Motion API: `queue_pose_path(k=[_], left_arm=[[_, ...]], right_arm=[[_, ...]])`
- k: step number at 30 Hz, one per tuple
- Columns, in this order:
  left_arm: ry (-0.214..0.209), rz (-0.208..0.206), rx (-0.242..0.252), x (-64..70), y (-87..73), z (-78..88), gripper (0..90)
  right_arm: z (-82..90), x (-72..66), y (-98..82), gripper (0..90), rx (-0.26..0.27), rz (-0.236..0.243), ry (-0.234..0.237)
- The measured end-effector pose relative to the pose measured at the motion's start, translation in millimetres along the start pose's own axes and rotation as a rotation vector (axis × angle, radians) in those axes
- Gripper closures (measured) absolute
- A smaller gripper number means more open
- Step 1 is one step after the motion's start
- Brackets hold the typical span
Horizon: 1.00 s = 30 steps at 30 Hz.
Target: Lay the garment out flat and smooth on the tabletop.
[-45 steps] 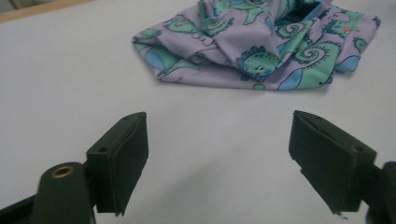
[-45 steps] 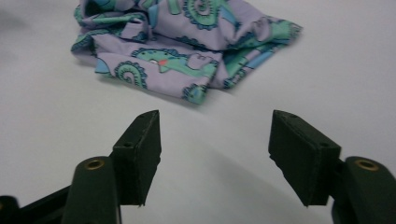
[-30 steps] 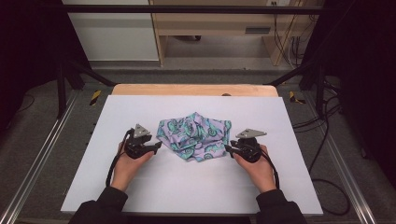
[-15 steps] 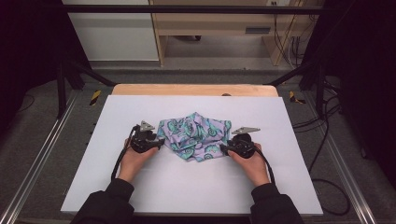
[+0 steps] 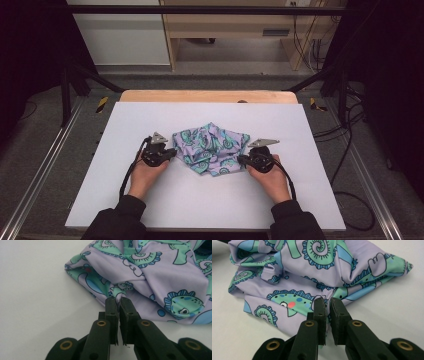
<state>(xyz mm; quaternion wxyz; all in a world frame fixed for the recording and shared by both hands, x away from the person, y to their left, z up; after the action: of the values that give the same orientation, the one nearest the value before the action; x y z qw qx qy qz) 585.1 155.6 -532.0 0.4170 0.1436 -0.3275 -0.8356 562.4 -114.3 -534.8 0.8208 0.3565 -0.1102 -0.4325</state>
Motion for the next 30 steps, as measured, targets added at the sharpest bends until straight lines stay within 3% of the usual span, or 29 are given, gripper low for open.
queue_pose_path(k=[6,7,10,17,20,21,22,23,24,25,26,27,30], left_arm=[[-0.009,-0.039,0.003,22.4,-11.1,12.8,85.9],[-0.022,-0.043,0.013,31.5,-14.9,17.8,85.9],[-0.039,-0.051,0.015,42.3,-21.9,23.5,85.9],[-0.065,-0.044,0.039,58.8,-36.4,40.9,85.9],[-0.053,-0.063,0.038,65.7,-42.4,45.8,84.1],[-0.038,-0.067,0.038,65.8,-43.5,46.5,84.1],[-0.006,-0.064,0.067,65.8,-42.1,51.7,76.4],[-0.006,-0.064,0.067,65.8,-42.1,51.7,71.3],[0.005,-0.054,0.103,69.5,-38.8,61.6,66.3],[0.005,-0.054,0.103,69.5,-38.8,61.6,65.4],[-0.010,-0.046,0.136,77.5,-36.3,71.3,64.5],[-0.010,-0.046,0.136,77.5,-36.3,71.3,63.0],[-0.055,-0.049,0.129,98.9,-40.6,73.3,57.9]], right_arm=[[19.4,-14.0,-23.0,83.6,-0.001,0.030,0.007],[22.3,-15.9,-27.2,83.6,0.000,0.031,0.009],[30.7,-20.8,-38.5,83.6,0.013,0.019,0.019],[45.1,-30.5,-58.4,83.5,0.029,0.015,0.024],[50.3,-36.0,-66.1,82.9,0.044,0.008,0.030],[51.1,-37.6,-68.1,81.6,0.052,0.015,0.029],[53.2,-38.3,-70.7,74.1,0.081,0.014,0.017],[53.2,-38.3,-70.7,74.1,0.081,0.014,0.017],[56.3,-37.8,-70.0,64.9,0.121,0.005,0.023],[56.3,-37.8,-70.0,64.9,0.121,0.005,0.023],[59.1,-36.0,-68.9,56.6,0.141,-0.007,0.015],[59.1,-36.0,-68.9,56.6,0.141,-0.007,0.015],[63.3,-32.1,-66.5,50.0,0.183,-0.022,-0.004]])
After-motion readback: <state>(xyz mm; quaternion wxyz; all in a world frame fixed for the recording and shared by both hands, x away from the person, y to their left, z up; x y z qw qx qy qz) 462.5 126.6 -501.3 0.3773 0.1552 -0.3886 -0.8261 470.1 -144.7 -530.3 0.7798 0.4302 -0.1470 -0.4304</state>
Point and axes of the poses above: each handheld gripper's, and its own axes: z roughly backward along the jaws, y roughly out of its top, x roughly to its right, the point moved 9 cm from there along -z, roughly forward along the jaws, and after that the axes turned 7 degrees about -x, right-handed, at the moved point
